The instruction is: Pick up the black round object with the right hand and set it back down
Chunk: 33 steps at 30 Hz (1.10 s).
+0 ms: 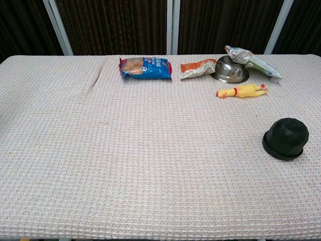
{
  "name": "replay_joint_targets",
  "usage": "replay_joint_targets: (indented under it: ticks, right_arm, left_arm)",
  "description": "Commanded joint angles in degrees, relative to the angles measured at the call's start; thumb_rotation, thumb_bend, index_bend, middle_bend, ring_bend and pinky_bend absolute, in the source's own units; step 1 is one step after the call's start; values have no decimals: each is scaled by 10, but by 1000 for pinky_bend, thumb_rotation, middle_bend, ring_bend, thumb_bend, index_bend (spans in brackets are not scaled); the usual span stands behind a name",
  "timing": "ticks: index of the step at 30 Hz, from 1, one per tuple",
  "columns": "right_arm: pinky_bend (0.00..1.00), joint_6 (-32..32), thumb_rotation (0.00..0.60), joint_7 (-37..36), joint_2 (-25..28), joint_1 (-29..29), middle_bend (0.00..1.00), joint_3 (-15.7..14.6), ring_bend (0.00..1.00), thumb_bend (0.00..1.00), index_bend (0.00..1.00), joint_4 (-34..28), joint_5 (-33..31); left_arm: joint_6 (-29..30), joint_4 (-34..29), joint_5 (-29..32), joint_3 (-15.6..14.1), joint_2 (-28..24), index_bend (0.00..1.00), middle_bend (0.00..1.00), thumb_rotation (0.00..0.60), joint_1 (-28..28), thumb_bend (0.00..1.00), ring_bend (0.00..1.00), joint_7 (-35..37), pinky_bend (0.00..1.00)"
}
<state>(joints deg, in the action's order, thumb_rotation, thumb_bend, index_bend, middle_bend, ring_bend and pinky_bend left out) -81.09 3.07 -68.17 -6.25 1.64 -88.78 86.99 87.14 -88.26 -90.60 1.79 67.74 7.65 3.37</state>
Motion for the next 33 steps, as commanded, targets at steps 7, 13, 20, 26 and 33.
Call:
replay_joint_targets:
  ticks: [7, 13, 20, 26, 33]
  right_arm:
    - [0, 12, 600, 3, -7, -5, 6, -3, 0, 17, 0, 3, -2]
    - [0, 33, 600, 8, -23, -16, 12, -6, 0, 17, 0, 5, 0]
    - [0, 95, 600, -82, -50, -43, 26, -1, 0, 18, 0, 36, -22]
    - [0, 152, 600, -107, -77, -70, 33, 1, 0, 17, 0, 80, -42]
    - [0, 180, 600, -123, -106, -90, 32, 3, 0, 19, 0, 106, -47]
  left_arm:
    - [0, -2, -3, -1, -2, 151, 82, 600, 0, 85, 0, 1, 168]
    - [-1, -6, -4, -1, -6, 151, 83, 600, 2, 86, 0, 0, 167]
    - [5, 2, -8, -7, 1, 151, 83, 600, -5, 85, 0, 2, 168]
    - [6, 8, -7, -6, 3, 151, 83, 600, -6, 85, 0, 4, 168]
    - [3, 10, -7, -7, 0, 151, 83, 600, -5, 85, 0, 6, 168]
